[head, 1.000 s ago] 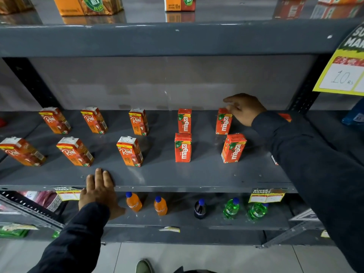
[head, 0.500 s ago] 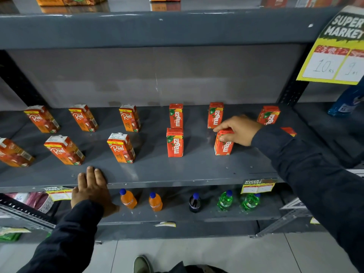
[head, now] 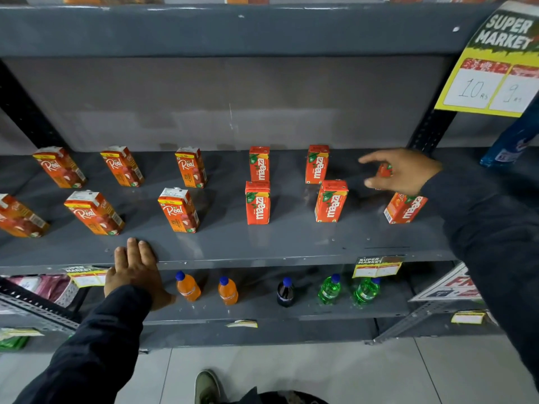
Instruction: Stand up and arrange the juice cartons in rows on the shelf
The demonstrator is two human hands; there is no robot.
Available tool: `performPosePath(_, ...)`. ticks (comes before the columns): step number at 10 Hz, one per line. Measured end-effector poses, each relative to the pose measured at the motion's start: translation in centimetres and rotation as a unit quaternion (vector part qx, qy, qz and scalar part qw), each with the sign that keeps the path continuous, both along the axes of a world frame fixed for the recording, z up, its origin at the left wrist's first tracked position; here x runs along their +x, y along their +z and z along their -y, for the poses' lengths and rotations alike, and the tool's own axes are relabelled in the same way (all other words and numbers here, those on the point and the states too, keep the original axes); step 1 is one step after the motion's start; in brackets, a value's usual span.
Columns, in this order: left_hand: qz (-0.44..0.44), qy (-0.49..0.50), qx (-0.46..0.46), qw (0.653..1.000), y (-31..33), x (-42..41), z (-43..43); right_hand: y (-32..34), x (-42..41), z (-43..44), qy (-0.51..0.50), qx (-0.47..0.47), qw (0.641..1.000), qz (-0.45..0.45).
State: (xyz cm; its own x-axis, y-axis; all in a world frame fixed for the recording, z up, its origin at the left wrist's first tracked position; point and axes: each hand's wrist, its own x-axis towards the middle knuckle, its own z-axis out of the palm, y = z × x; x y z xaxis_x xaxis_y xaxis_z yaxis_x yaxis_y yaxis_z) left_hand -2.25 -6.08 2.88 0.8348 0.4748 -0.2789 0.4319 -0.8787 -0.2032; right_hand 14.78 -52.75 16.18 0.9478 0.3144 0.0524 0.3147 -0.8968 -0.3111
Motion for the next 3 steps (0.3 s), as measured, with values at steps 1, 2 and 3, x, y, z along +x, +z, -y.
performPosePath(1,0.014,-0.002,0.001,1.0,0.0,-0.2,0.3,-0.4,-0.5,2.9,-0.043,-0.089,0.992,-0.076)
performPosePath(2,0.012,0.01,0.0,1.0,0.3,-0.2,0.4,-1.1,-1.9,4.5,-0.076,-0.108,0.985,-0.111)
performPosePath(3,0.009,0.013,-0.001,1.0,0.3,0.0,0.4,-1.5,-2.5,4.8,-0.09,-0.078,0.992,-0.041)
